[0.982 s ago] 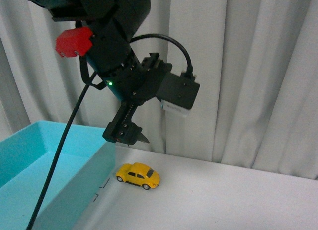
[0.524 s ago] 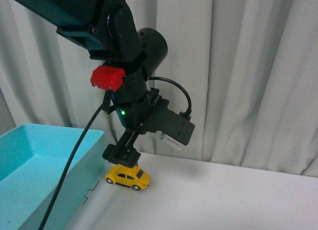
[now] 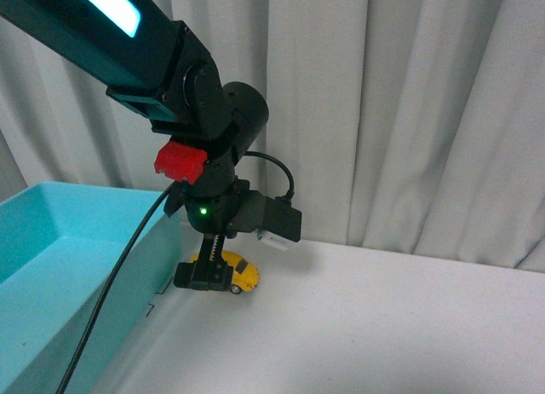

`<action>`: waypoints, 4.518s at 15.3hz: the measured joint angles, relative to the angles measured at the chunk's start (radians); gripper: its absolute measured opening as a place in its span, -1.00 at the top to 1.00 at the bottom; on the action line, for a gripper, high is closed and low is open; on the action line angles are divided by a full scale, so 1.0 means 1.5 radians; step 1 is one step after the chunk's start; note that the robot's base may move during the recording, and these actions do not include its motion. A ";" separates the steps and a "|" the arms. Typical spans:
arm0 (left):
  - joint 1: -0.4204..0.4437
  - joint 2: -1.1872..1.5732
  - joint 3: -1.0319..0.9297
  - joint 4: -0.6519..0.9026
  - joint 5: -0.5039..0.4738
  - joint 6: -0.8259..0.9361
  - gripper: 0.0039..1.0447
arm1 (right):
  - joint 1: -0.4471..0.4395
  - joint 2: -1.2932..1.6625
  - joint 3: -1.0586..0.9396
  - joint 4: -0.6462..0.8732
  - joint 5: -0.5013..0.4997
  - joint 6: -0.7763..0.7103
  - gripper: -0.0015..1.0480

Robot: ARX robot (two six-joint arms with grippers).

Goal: Wind up and store yellow beetle toy

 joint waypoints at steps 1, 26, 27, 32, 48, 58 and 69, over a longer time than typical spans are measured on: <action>0.000 0.009 0.000 0.004 0.006 -0.001 -0.88 | 0.000 0.000 0.000 0.000 0.000 0.000 -0.87; 0.198 -0.364 -0.057 0.021 0.379 -0.107 0.23 | 0.000 0.000 0.000 0.000 -0.001 0.000 -0.87; 0.244 -0.377 -0.087 -0.004 0.363 -0.147 0.23 | 0.000 0.000 0.000 0.000 0.000 0.000 -0.87; 0.344 -0.287 -0.170 0.001 0.194 -0.352 0.23 | 0.000 0.000 0.000 0.000 0.000 0.000 -0.87; 0.312 -0.122 -0.259 0.149 0.075 -0.453 -0.18 | 0.000 0.000 0.000 0.000 0.000 0.000 -0.87; 0.336 -0.341 -0.263 0.152 0.283 -0.454 -0.88 | 0.000 0.000 0.000 0.000 0.000 0.000 -0.87; 0.470 -0.733 -0.523 0.517 0.488 -0.714 -0.43 | 0.000 0.000 0.000 -0.001 0.000 0.000 -0.87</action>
